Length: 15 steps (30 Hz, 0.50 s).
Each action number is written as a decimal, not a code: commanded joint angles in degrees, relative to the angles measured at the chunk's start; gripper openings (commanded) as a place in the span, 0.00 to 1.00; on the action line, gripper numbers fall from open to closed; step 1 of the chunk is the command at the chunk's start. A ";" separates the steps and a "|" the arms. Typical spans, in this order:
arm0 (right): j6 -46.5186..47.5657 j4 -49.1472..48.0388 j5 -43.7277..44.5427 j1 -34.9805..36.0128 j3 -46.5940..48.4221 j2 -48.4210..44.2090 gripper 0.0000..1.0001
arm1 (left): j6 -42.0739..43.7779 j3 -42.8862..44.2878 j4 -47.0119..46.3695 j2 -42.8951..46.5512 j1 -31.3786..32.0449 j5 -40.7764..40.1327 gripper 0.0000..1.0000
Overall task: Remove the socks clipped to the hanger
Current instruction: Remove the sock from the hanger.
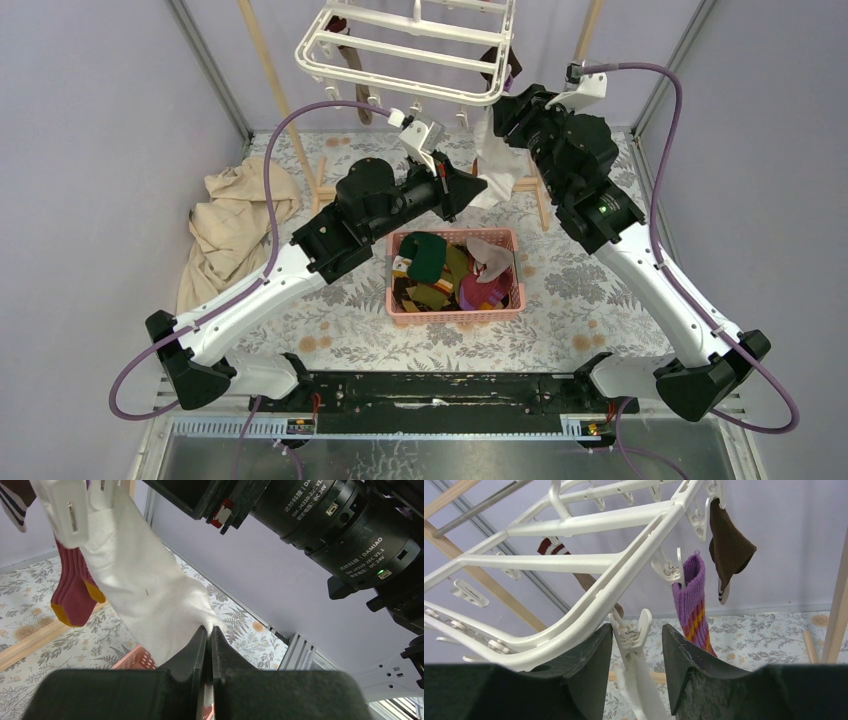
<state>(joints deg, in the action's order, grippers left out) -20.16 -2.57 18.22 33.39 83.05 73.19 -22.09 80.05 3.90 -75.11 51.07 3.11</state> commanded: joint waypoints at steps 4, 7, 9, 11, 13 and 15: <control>0.20 -7.48 1.00 0.52 -0.36 -1.27 0.47 | 0.90 1.86 -1.46 0.69 0.41 -0.85 0.04; 0.00 -7.46 0.64 0.48 0.06 -0.74 0.47 | 0.90 1.86 -1.44 0.75 0.36 -0.83 0.04; -0.05 -7.43 0.43 0.49 0.39 -0.39 0.46 | 0.90 1.73 -1.44 0.83 0.40 -0.83 0.04; -0.25 -7.45 0.44 0.53 0.50 -0.18 0.43 | 0.90 1.71 -1.42 0.93 0.37 -0.74 0.04; -0.36 -7.37 0.33 0.54 0.80 0.08 0.40 | 0.90 1.70 -1.45 1.02 0.41 -0.78 0.04; -0.39 -7.36 0.23 0.47 1.02 0.27 0.33 | 0.90 1.54 -1.43 1.10 0.38 -0.81 0.04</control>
<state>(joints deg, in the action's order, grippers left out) -20.38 -6.39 18.35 33.39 82.59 73.30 -22.09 80.05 3.88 -75.11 51.07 3.11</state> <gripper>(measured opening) 0.387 0.086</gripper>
